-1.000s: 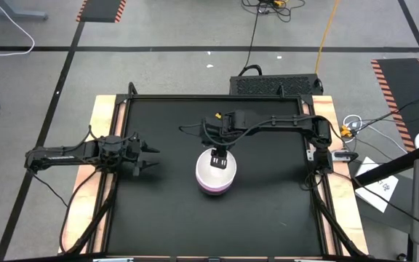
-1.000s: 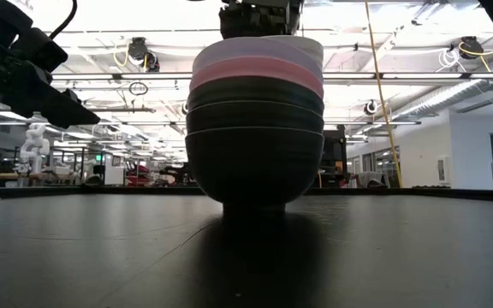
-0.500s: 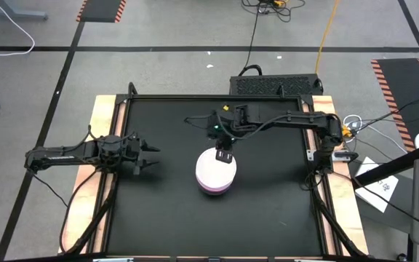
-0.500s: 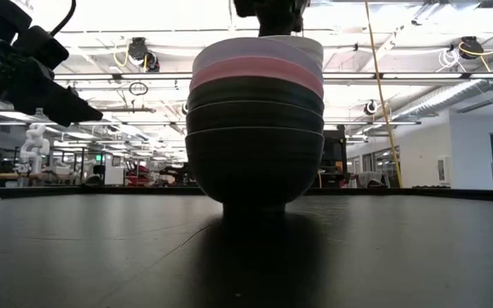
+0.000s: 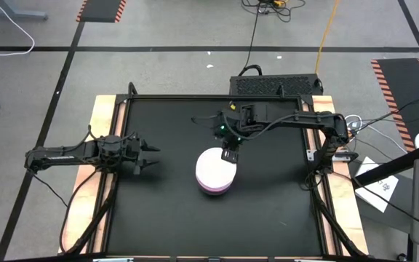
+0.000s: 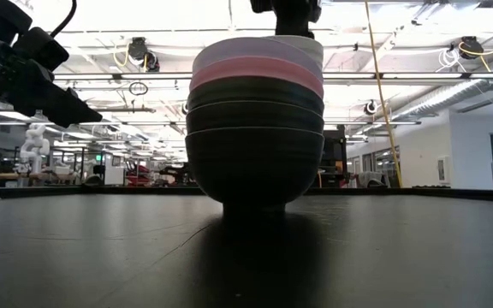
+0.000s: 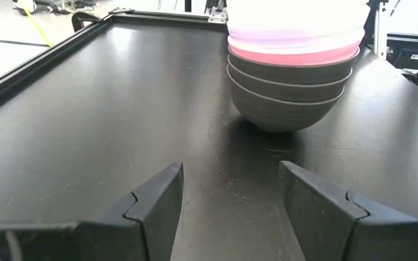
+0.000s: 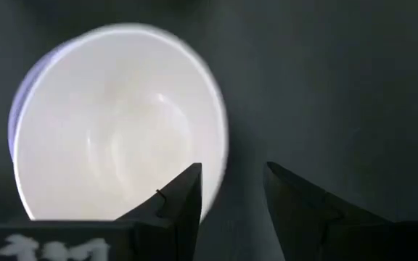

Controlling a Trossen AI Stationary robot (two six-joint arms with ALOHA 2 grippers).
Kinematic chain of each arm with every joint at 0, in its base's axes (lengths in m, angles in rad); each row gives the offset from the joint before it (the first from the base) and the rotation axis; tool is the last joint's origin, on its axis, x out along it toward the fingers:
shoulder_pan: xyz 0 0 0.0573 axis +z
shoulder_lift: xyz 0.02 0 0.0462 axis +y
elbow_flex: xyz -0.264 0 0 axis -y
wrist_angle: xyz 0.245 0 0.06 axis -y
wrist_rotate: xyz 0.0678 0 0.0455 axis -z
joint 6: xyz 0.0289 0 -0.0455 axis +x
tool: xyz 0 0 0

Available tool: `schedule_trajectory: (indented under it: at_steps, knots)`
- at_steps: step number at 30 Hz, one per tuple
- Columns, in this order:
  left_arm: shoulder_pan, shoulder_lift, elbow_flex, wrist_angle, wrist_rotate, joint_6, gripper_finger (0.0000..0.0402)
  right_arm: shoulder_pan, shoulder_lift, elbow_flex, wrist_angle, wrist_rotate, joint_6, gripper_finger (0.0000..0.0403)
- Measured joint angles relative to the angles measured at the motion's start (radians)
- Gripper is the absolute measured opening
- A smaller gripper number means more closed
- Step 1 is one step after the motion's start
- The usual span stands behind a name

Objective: Nest bowls inside each other
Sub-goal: Stack the white bowl on top of the purple bowl

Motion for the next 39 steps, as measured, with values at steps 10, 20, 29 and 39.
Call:
schedule_trajectory:
  at_steps: [10,20,29,39]
  knots:
    - [0.000,0.000,0.000,0.000,0.000,0.006,0.0230,-0.013,0.002,-0.139,0.023,-0.002,0.024,0.0136]
    - [0.000,0.000,0.000,0.000,0.000,0.006,0.0230,-0.013,-0.007,-0.146,0.075,-0.004,-0.007,0.0065]
    - [0.000,0.000,0.000,-0.004,0.000,0.004,0.0230,-0.044,-0.008,-0.146,0.085,-0.058,-0.029,0.0074]
    - [0.000,0.000,0.000,-0.006,0.007,0.003,0.0230,-0.093,-0.008,-0.146,0.053,-0.198,-0.030,0.0099]
